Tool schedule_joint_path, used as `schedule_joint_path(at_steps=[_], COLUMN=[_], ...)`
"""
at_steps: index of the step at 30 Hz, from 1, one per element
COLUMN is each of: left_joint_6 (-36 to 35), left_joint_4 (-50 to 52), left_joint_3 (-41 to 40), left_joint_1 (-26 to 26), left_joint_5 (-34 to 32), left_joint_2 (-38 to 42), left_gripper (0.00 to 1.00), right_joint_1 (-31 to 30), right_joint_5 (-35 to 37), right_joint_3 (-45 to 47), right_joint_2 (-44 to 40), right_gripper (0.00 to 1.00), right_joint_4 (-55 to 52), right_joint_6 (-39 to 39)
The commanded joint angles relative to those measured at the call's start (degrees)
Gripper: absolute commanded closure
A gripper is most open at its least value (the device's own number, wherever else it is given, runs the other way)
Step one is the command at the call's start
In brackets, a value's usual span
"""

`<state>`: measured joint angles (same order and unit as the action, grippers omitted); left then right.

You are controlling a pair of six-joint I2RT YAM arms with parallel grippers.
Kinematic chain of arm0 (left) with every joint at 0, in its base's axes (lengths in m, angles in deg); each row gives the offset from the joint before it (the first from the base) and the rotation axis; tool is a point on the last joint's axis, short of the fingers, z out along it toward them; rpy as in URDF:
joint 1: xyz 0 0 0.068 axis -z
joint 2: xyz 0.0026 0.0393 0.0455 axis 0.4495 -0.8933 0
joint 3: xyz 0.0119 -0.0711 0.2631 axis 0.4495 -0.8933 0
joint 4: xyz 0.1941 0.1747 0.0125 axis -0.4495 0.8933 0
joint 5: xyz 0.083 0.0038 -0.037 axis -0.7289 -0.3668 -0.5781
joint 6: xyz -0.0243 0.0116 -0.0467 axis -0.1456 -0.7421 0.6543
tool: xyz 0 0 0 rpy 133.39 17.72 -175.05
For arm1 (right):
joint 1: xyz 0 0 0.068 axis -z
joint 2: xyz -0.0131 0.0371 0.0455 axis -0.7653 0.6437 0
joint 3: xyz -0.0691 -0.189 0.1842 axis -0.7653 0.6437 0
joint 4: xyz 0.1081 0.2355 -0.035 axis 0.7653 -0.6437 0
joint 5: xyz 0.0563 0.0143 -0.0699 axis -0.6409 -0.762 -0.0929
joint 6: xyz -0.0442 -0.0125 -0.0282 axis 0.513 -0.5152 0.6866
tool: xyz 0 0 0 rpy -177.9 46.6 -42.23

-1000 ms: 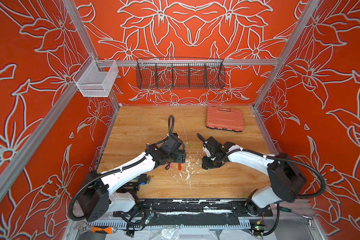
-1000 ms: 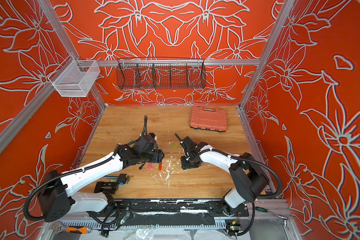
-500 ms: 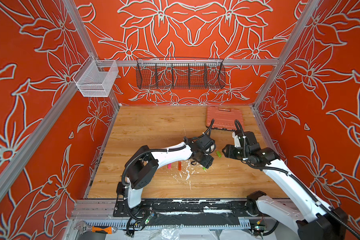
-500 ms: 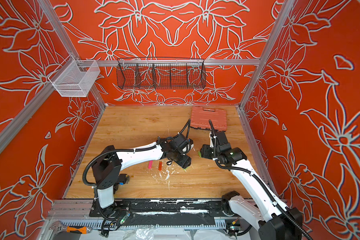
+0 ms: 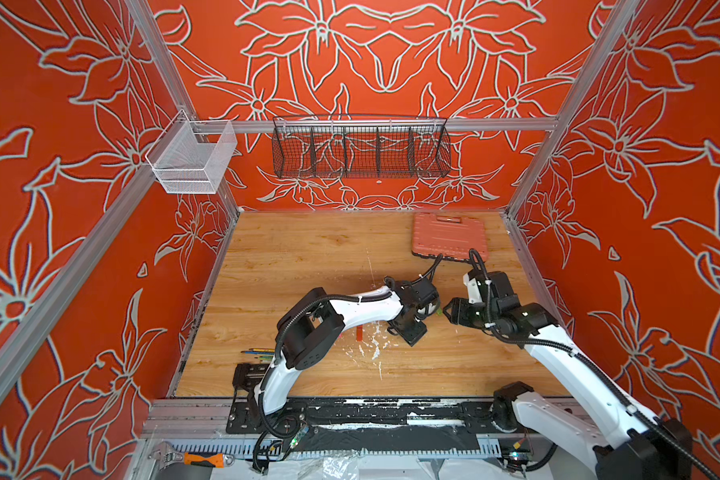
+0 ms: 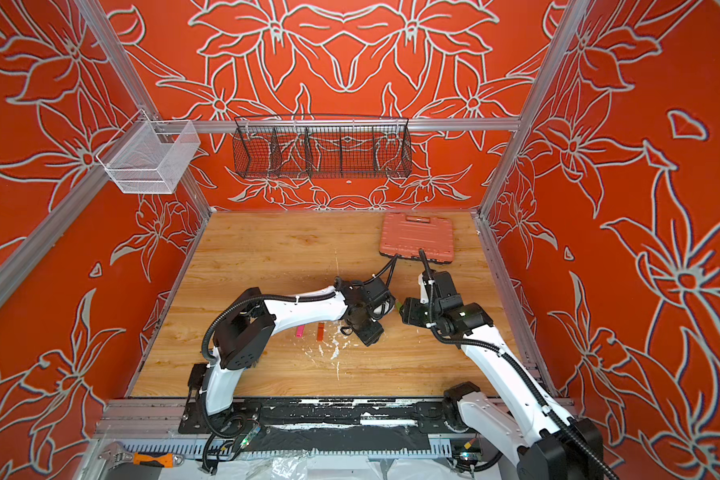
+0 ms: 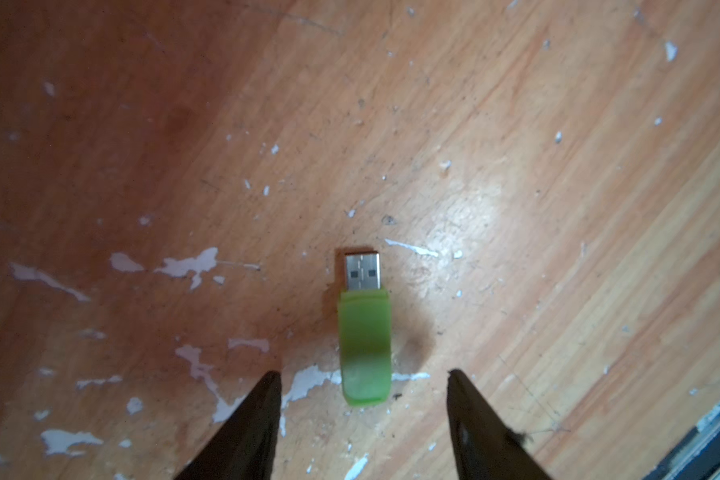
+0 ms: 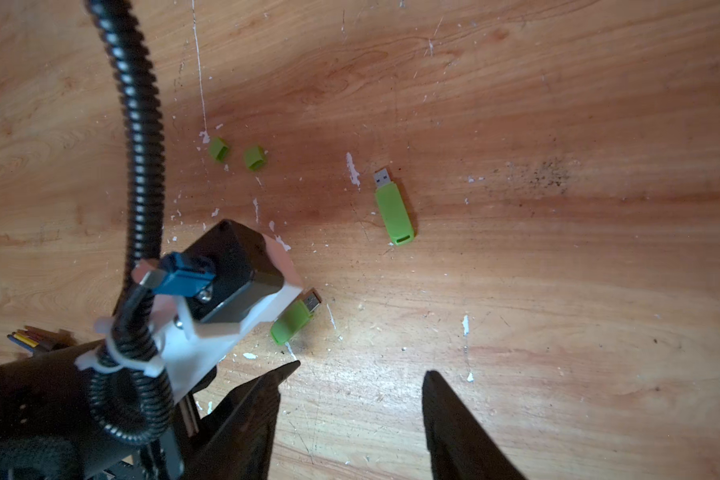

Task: Close the usb drive cover
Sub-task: Pick up the USB drive from the center of the board.

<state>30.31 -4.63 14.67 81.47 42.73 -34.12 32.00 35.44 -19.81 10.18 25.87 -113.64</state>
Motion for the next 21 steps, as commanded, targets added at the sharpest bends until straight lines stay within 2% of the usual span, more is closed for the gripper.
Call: schedule_joint_path(at_steps=[1, 10, 21], left_joint_6=[-1.19, -1.63, -2.04], left_joint_4=[-0.25, -0.63, 0.09], left_joint_3=[0.04, -0.32, -0.2], left_joint_1=[0.43, 1.22, 3.86], left_joint_5=[-1.48, -2.26, -9.72], left_joint_2=[-1.23, -2.67, -4.26], left_gripper=[0.42, 0.54, 0.71], right_joint_1=[0.61, 0.82, 1.31], right_joint_5=[-0.12, 3.25, 6.43], right_joint_3=[0.27, 0.07, -2.37], right_joint_2=[-1.18, -5.58, -8.73], right_gripper=[0.42, 0.42, 0.42], right_joint_4=[0.5, -1.79, -5.58], right_joint_6=[-0.63, -0.69, 0.14])
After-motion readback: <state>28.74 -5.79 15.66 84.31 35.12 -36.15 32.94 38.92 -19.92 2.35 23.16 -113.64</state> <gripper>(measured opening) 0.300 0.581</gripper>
